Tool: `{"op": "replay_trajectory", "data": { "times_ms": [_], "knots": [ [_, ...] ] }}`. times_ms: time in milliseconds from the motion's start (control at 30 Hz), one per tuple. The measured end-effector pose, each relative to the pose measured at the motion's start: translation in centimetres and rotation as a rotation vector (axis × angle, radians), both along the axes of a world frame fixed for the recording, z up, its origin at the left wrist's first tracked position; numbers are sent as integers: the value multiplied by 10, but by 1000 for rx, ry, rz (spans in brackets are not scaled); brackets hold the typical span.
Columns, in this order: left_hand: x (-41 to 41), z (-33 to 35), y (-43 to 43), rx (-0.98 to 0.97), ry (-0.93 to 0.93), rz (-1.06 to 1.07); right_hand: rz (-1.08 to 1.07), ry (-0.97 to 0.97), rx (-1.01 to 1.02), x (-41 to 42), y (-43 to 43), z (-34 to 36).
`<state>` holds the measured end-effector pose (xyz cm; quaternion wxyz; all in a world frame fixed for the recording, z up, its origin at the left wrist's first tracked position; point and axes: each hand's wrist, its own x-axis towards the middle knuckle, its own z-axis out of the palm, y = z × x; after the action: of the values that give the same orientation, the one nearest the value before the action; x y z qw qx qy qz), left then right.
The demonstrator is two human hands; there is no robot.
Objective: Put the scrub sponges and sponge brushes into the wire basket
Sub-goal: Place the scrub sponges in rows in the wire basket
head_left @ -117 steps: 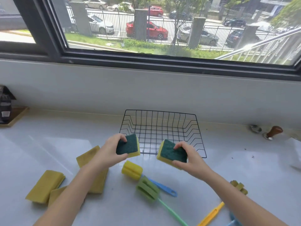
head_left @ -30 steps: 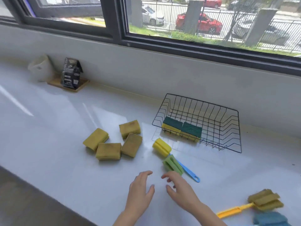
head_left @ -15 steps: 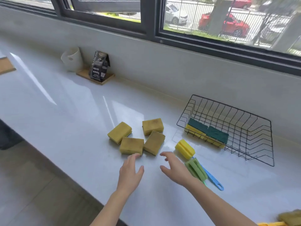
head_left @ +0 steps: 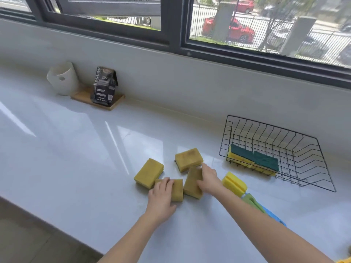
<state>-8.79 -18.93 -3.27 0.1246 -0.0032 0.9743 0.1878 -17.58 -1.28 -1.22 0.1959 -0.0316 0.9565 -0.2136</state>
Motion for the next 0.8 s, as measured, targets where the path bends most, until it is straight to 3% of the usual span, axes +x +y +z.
{"op": "replay_trajectory", "data": {
  "times_ms": [100, 300, 533, 667, 800],
  "knots": [
    [-1, -8, 5, -79, 28, 7, 72, 18, 185, 11, 1, -12],
    [-14, -12, 8, -205, 69, -24, -17, 12, 108, 19, 25, -13],
    [-8, -15, -3, -59, 115, 39, -53, 78, -89, 37, 35, -10],
    [-2, -14, -10, 18, 123, 13, -95, 257, -218, 42, 40, -2],
    [9, -13, -16, 54, 133, -37, -29, 338, -173, 45, 42, 6]
  ]
}}
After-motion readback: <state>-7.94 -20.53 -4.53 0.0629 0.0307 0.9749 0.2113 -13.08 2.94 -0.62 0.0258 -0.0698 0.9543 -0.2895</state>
